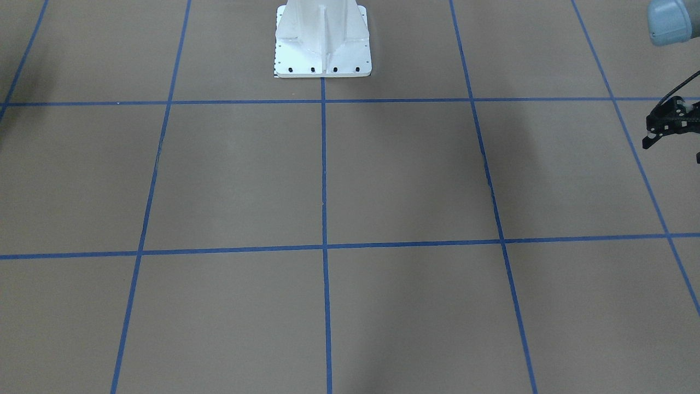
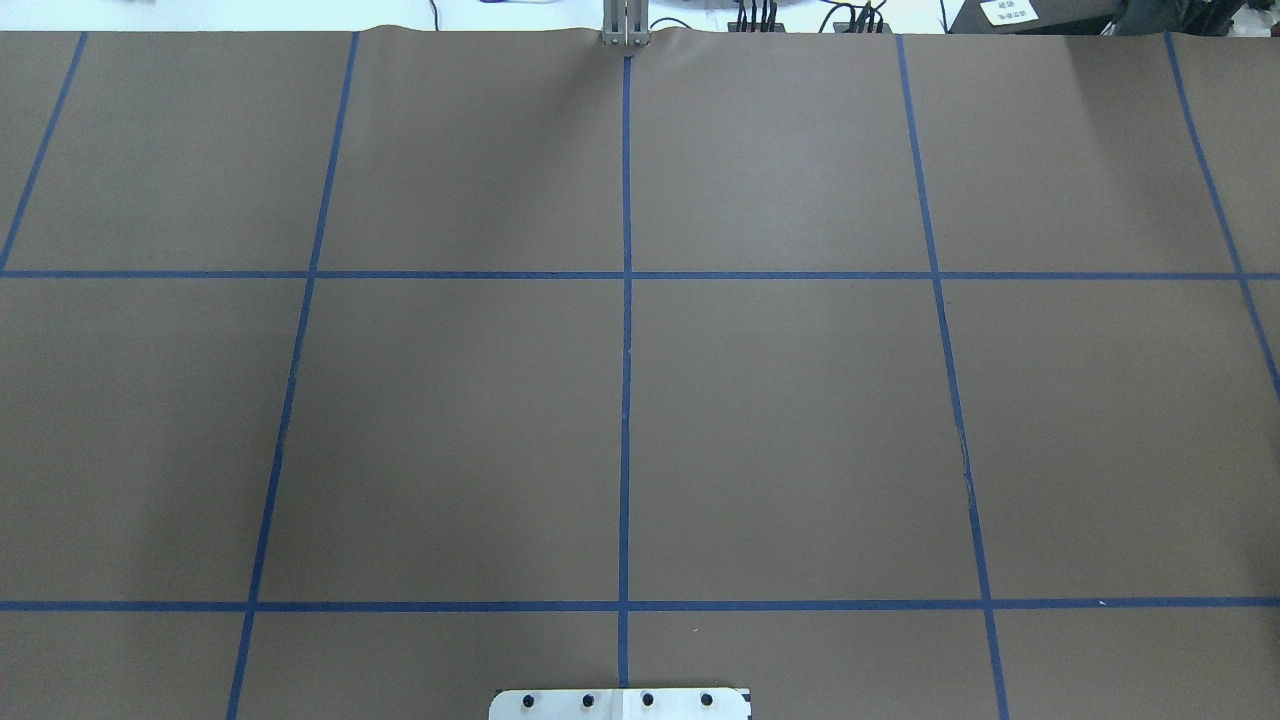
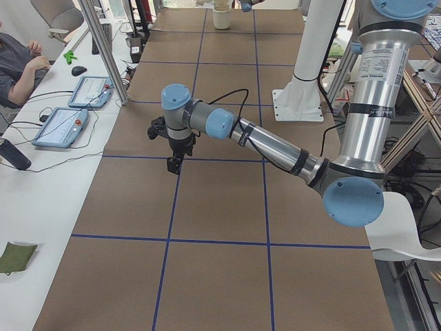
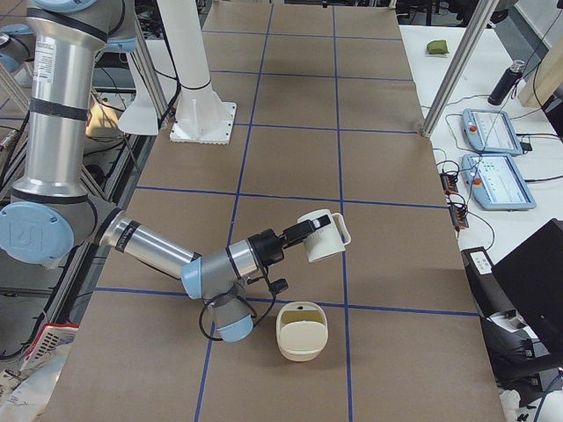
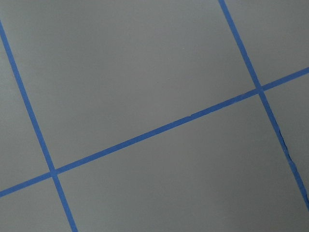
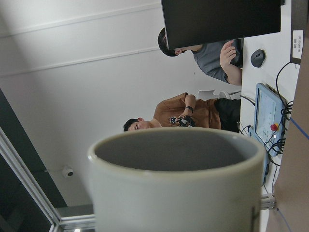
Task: Left arm hands cup to right arm to dump lemon
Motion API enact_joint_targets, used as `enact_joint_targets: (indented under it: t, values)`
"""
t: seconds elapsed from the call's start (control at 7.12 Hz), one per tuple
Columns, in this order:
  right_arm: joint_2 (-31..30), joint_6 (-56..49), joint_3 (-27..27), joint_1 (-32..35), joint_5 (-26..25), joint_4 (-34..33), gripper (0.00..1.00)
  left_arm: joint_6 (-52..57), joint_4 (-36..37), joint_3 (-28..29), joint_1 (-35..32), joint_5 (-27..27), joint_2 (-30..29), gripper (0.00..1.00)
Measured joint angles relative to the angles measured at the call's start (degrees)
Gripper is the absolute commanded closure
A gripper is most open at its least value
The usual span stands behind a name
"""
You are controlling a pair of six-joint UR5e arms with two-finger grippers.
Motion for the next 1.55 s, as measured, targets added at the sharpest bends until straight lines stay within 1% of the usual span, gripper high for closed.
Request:
enact_joint_targets:
  t: [0.14,0.28,0.42,0.56,0.7,0.84,0.98,1.12,1.26,1.4,1.55]
  values:
    - [1.69,-10.34,0.91,-0.08,7.03,-2.47,0.85,-0.04,0.05,0.05,0.00,-0.20,0.18,0.00]
    - [2.93,-18.86,3.81,-0.19,12.95,-7.65,0.81,-0.18,0.08,0.17,0.00,-0.88,0.28,0.00]
    - [4.20,-26.00,8.05,-0.34,17.46,-14.79,0.80,-1.00,0.05,0.16,-0.01,-2.15,0.31,0.00]
    - [5.71,-33.56,11.46,-0.67,21.49,-21.82,0.75,-2.36,0.00,-0.06,-0.05,-4.00,0.34,0.00]
    - [6.90,-40.98,13.15,-1.63,24.61,-26.90,0.67,-3.68,-0.02,-0.29,-0.06,-5.85,0.12,0.00]
    - [7.59,-46.86,13.65,-3.36,26.57,-29.55,0.65,-6.41,-0.11,-0.73,-0.04,-8.28,-0.56,0.00]
    - [8.08,-52.80,13.71,-5.51,27.88,-31.24,0.68,-11.00,-0.21,-1.68,-0.01,-11.66,-1.74,0.00]
    - [9.14,-60.65,13.75,-7.01,28.52,-34.72,0.70,-16.55,-0.19,-2.67,0.02,-13.81,-3.54,0.00]
    - [11.67,-69.01,13.93,-7.75,28.66,-40.63,0.70,-22.78,-0.20,-3.36,0.13,-14.82,-5.86,0.00]
    - [14.98,-75.37,14.05,-8.22,28.44,-46.58,0.69,-29.33,-0.23,-3.75,0.54,-15.80,-8.66,0.00]
    - [17.97,-79.83,14.08,-8.94,27.67,-50.73,0.68,-35.75,-0.27,-3.75,1.74,-16.78,-11.88,0.00]
